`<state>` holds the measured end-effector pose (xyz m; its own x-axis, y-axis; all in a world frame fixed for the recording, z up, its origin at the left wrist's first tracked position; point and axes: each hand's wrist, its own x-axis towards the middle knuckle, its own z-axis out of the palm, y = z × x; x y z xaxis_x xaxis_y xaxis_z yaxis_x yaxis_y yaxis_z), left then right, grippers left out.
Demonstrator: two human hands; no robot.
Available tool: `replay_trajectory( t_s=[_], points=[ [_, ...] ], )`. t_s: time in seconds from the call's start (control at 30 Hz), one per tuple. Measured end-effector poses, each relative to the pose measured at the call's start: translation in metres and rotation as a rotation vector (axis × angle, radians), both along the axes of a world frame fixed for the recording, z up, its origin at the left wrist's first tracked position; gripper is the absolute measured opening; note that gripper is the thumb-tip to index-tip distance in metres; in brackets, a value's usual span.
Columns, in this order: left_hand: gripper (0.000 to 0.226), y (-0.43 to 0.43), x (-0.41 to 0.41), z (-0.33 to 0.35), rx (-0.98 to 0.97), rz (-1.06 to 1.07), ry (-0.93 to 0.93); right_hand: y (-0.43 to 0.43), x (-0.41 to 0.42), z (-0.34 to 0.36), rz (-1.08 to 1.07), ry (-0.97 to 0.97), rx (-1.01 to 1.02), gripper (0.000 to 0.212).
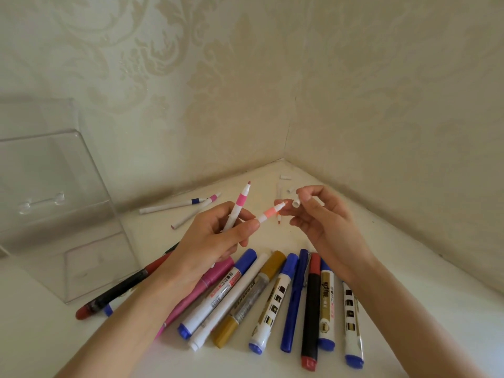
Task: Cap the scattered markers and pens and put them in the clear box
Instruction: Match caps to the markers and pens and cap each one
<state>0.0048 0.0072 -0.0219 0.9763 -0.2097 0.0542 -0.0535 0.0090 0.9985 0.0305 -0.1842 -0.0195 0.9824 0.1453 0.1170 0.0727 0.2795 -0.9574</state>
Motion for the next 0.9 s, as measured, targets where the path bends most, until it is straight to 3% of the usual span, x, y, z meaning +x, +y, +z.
replay_trajectory(
  t_s=[0.17, 0.33, 0.5, 0.7, 0.9],
  points=[
    [0.028, -0.001, 0.000, 0.000, 0.014, -0.010, 0.008, 0.005, -0.002, -0.001, -0.010, -0.005, 0.051, 0.009],
    [0.030, -0.002, 0.000, -0.001, 0.031, 0.001, 0.006, 0.010, -0.005, -0.001, -0.014, -0.104, -0.087, 0.020],
    [0.017, -0.005, 0.000, -0.005, 0.046, 0.046, -0.018, 0.020, -0.009, -0.008, -0.145, -0.217, -0.175, 0.014],
    [0.015, -0.012, -0.001, -0.015, 0.089, 0.076, -0.089, 0.028, -0.009, -0.019, -0.242, -0.202, -0.143, 0.011],
    [0.023, -0.018, 0.003, -0.013, 0.200, 0.025, -0.138, 0.015, 0.000, 0.002, -0.204, -0.139, -0.295, 0.010]
  ],
)
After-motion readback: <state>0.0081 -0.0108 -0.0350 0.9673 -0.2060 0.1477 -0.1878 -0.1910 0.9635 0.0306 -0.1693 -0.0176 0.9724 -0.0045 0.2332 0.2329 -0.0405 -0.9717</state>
